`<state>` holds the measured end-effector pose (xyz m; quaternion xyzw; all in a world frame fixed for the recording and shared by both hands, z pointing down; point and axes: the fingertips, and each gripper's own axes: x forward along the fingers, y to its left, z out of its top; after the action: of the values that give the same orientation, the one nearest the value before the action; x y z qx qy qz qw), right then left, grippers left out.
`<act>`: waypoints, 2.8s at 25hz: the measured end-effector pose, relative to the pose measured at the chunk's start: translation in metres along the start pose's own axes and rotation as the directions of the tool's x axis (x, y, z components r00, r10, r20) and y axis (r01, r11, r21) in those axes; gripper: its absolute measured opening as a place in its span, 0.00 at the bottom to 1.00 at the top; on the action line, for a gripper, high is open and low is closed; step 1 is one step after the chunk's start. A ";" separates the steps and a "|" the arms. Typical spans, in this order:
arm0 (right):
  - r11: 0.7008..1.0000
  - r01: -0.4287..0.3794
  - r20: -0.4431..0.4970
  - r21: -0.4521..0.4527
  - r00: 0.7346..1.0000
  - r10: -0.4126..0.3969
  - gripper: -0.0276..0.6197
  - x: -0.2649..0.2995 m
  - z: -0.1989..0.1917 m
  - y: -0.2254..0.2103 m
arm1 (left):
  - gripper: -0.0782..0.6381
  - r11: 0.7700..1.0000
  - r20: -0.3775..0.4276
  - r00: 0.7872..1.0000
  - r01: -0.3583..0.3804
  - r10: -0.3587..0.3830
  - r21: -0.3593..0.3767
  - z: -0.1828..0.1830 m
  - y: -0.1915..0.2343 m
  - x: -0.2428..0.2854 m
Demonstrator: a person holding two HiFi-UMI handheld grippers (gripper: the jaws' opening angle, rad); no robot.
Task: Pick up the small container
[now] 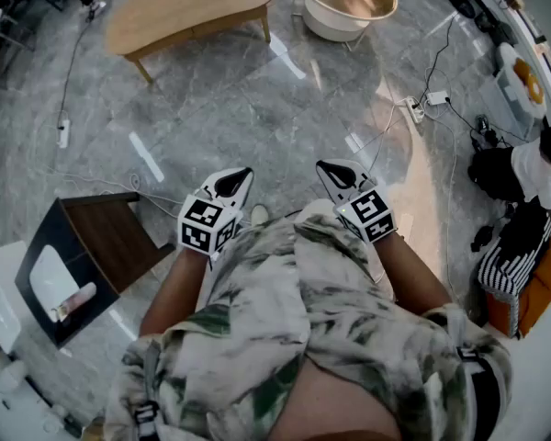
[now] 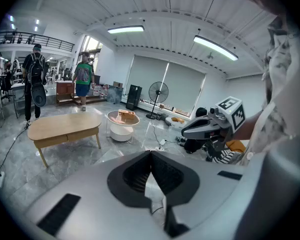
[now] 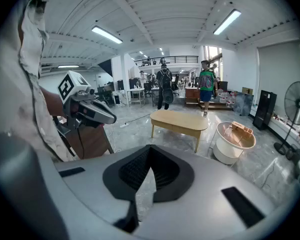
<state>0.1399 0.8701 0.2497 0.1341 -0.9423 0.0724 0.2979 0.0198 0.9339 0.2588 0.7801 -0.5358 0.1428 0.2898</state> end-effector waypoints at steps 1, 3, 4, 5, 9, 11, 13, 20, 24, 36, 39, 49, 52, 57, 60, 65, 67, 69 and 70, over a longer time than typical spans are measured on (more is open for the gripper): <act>1.000 0.006 0.003 0.006 1.000 -0.006 0.07 0.007 0.004 0.005 | 0.14 1.000 -0.003 1.000 0.001 -0.001 0.005 -0.002 0.010 -0.005; 1.000 0.015 0.009 0.015 1.000 -0.016 0.07 0.021 0.013 0.014 | 0.14 1.000 -0.007 1.000 0.001 -0.001 0.012 -0.004 0.031 -0.013; 1.000 0.018 0.010 0.017 1.000 -0.018 0.07 0.028 0.017 0.018 | 0.14 1.000 -0.006 1.000 0.002 -0.002 0.013 -0.004 0.040 -0.015; 1.000 0.021 0.010 0.019 1.000 -0.021 0.07 0.033 0.021 0.019 | 0.14 1.000 -0.004 1.000 0.007 -0.007 0.012 -0.002 0.048 -0.015; 0.998 0.042 0.010 0.040 0.999 -0.042 0.07 0.042 0.024 0.010 | 0.14 0.999 0.014 0.999 0.050 -0.050 0.014 0.013 0.058 0.004; 0.997 0.046 0.017 0.059 0.999 -0.047 0.07 0.047 0.026 -0.001 | 0.14 0.997 0.017 0.997 0.070 -0.071 0.025 0.024 0.061 0.018; 0.996 0.036 0.031 0.078 0.999 -0.038 0.07 0.059 0.033 -0.014 | 0.14 0.996 0.015 0.996 0.085 -0.086 0.039 0.039 0.071 0.034; 0.989 0.033 0.070 0.141 0.997 -0.043 0.08 0.116 0.072 -0.105 | 0.15 0.990 -0.006 0.994 0.113 -0.113 0.084 0.118 0.123 0.103; 0.987 0.027 0.082 0.158 0.996 -0.041 0.08 0.134 0.091 -0.157 | 0.18 0.987 -0.020 0.993 0.119 -0.117 0.109 0.165 0.148 0.148; 0.974 0.061 0.066 0.219 0.995 -0.077 0.08 0.173 0.110 -0.279 | 0.36 0.969 -0.060 0.983 0.183 -0.175 0.163 0.264 0.201 0.288; 0.956 0.101 0.049 0.277 0.992 -0.119 0.08 0.187 0.110 -0.308 | 0.39 0.960 -0.077 0.976 0.216 -0.206 0.179 0.288 0.218 0.325; 0.883 0.266 -0.001 0.387 0.958 -0.288 0.08 0.199 0.131 -0.383 | 0.41 0.920 -0.072 0.944 0.330 -0.322 0.212 0.357 0.244 0.410; 0.861 0.301 -0.011 0.411 0.946 -0.325 0.08 0.220 0.154 -0.407 | 0.41 0.896 -0.088 0.929 0.369 -0.359 0.249 0.383 0.266 0.434; 0.834 0.336 -0.014 0.437 0.930 -0.367 0.08 0.264 0.196 -0.442 | 0.41 0.861 -0.120 0.911 0.412 -0.394 0.299 0.422 0.313 0.468; 0.819 0.356 -0.025 0.450 0.922 -0.387 0.08 0.295 0.217 -0.469 | 0.41 0.839 -0.142 0.895 0.445 -0.422 0.314 0.440 0.343 0.492; 0.786 0.374 -0.036 0.492 0.911 -0.411 0.08 0.331 0.243 -0.507 | 0.41 0.809 -0.178 0.868 0.496 -0.463 0.316 0.459 0.378 0.525; 0.786 0.372 -0.047 0.494 0.914 -0.404 0.08 0.341 0.248 -0.520 | 0.41 0.814 -0.178 0.869 0.495 -0.462 0.305 0.466 0.389 0.542; 0.790 0.366 -0.054 0.492 0.919 -0.392 0.08 0.347 0.249 -0.535 | 0.41 0.820 -0.178 0.872 0.490 -0.456 0.296 0.473 0.394 0.562; 0.792 0.361 -0.057 0.492 0.921 -0.384 0.08 0.348 0.247 -0.543 | 0.41 0.823 -0.180 0.874 0.486 -0.452 0.294 0.475 0.395 0.572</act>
<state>-0.1075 0.2262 0.2821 0.3901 -0.8537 0.2475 0.2404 -0.1642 0.1137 0.3060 0.9167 -0.2803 0.1944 0.2080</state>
